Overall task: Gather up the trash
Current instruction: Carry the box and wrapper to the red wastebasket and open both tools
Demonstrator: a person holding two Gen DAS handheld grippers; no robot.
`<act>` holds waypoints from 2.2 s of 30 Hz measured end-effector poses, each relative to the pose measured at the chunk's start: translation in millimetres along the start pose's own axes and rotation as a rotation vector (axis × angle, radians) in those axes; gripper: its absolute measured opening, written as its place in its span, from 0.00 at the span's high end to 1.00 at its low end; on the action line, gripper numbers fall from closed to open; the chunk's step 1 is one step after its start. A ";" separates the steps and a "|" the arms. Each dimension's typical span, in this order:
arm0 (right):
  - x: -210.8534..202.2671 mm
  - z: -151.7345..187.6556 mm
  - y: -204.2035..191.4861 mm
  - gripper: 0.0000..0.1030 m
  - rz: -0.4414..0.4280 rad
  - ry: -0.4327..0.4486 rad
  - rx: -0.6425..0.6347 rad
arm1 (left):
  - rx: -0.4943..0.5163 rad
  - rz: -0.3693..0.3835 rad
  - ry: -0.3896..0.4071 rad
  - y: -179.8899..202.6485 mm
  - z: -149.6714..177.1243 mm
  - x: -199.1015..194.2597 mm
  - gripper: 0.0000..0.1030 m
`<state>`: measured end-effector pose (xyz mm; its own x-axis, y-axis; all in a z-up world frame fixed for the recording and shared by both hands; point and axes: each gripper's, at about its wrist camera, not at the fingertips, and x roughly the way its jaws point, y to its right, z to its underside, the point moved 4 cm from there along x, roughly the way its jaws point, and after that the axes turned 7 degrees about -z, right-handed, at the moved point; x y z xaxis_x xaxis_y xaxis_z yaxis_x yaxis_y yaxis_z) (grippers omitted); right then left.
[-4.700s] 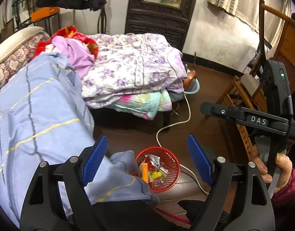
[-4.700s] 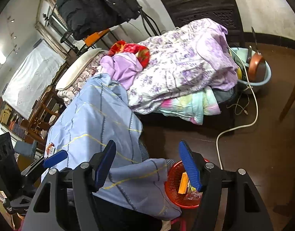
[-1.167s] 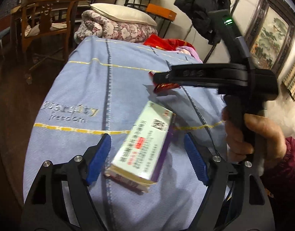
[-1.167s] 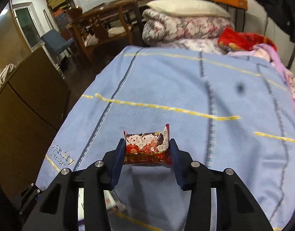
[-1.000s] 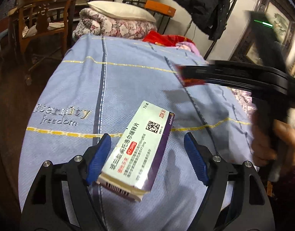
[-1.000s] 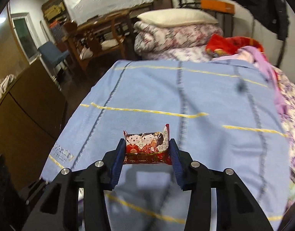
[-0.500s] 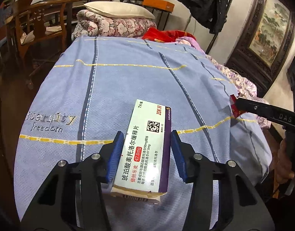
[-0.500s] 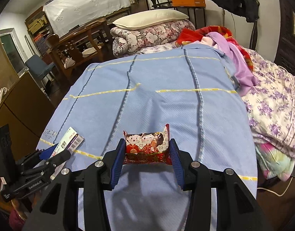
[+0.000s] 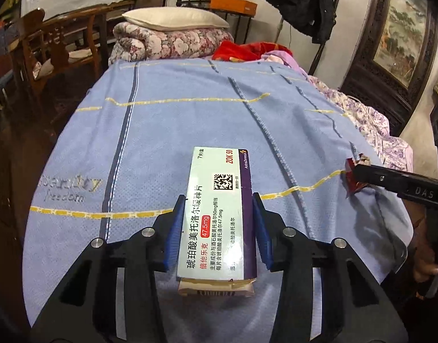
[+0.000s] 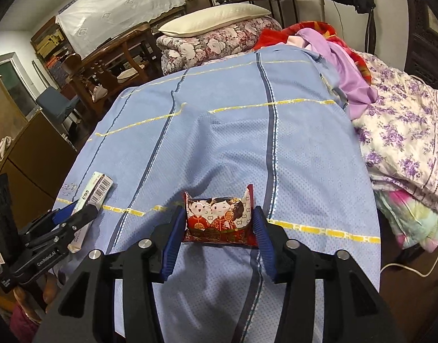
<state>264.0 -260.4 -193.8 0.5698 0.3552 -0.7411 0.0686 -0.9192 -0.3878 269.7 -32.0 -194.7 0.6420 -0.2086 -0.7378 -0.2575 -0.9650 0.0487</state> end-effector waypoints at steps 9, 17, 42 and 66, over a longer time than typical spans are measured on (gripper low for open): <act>-39.7 1.8 6.5 0.56 -0.019 0.087 0.031 | 0.027 0.051 0.062 24.9 -18.8 -39.2 0.57; -97.4 16.9 23.4 0.55 0.003 0.163 0.044 | 0.084 0.127 0.096 73.8 -21.7 -74.5 0.57; -194.0 156.8 214.3 0.50 0.174 0.097 0.402 | 0.436 0.386 0.014 300.2 19.2 -90.7 0.57; -253.2 174.1 283.7 0.31 0.137 0.308 0.558 | 0.705 0.479 -0.196 426.0 94.9 -33.1 0.56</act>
<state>-3.3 -581.4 -211.6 0.7574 0.0997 -0.6453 -0.4098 -0.6968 -0.5886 70.2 -421.1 -213.4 0.2313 -0.4732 -0.8500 -0.8960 -0.4440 0.0034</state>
